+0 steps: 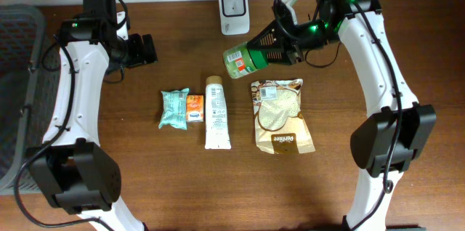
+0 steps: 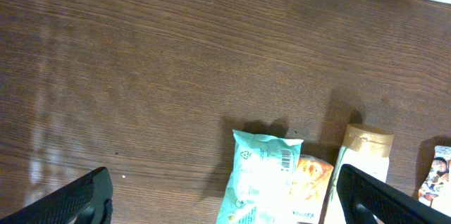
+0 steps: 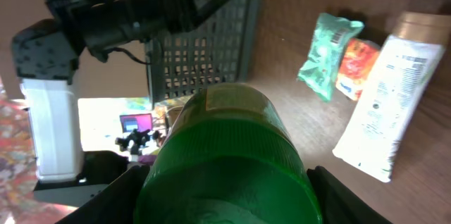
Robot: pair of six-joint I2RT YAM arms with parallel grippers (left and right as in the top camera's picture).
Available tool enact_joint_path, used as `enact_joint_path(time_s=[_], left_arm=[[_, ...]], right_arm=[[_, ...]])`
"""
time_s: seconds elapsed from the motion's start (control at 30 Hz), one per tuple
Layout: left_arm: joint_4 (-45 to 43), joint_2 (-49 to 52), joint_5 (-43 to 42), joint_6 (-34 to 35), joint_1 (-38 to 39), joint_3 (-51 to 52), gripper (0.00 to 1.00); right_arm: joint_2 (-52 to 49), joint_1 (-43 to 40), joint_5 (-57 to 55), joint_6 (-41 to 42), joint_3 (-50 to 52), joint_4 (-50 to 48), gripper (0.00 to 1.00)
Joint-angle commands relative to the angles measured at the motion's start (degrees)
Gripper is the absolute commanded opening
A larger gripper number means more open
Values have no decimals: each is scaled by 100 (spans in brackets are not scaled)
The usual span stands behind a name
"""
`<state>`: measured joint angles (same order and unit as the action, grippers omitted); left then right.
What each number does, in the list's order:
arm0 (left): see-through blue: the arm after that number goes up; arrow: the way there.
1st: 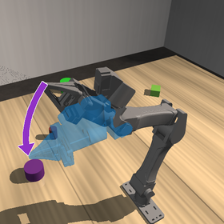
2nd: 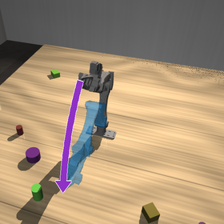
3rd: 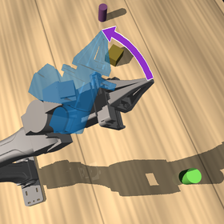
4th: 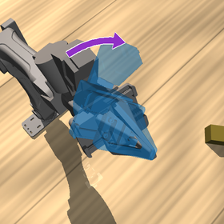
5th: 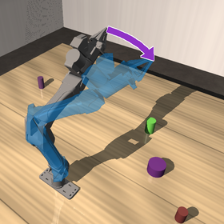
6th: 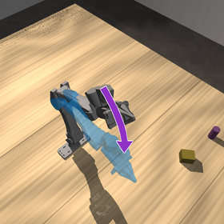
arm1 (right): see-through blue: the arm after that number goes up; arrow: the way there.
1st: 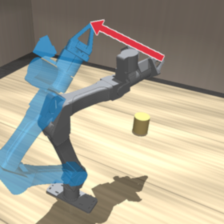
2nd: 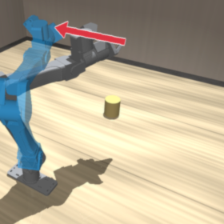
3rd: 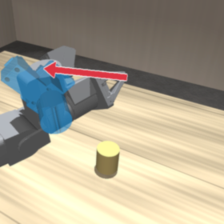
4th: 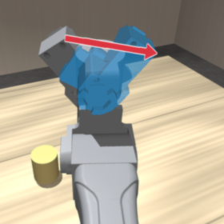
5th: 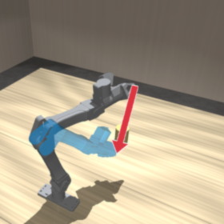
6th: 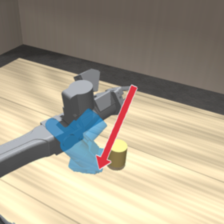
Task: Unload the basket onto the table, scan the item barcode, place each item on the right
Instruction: 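Lift the jar and hold it in front of the scanner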
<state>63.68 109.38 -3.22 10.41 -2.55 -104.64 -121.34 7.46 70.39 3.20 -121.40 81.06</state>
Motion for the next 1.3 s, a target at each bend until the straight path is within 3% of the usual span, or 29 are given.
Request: enact_joint_path(time_s=[0.0, 0.1, 0.23, 0.37, 0.6, 0.73, 1.1, 1.27], left_arm=[[7, -140, -44, -70, -24, -44, 99], [9, -140, -46, -70, -24, -44, 99], [9, -140, -46, -68, -24, -44, 99], [7, -140, -46, -70, -24, -44, 99], [7, -140, -46, -70, -24, -44, 99], [7, -142, -44, -70, -24, -44, 99], [7, -140, -46, -68, -24, -44, 99], [7, -140, -44, -70, -24, -44, 99]], right_arm=[[284, -35, 527, 0, -146, 20, 54], [284, -37, 463, -192, -146, 22, 52], [284, 48, -472, -195, -146, 20, 52], [282, 428, -2612, -37, -146, -251, 51], [127, 1453, -7298, 144, -140, -2214, 52], [-186, 1825, -8424, -903, -140, -3499, 51], [-1016, 1871, -8542, -4341, -140, -6426, 48], [-1445, 1792, -8677, -5517, -140, -7600, 48]])
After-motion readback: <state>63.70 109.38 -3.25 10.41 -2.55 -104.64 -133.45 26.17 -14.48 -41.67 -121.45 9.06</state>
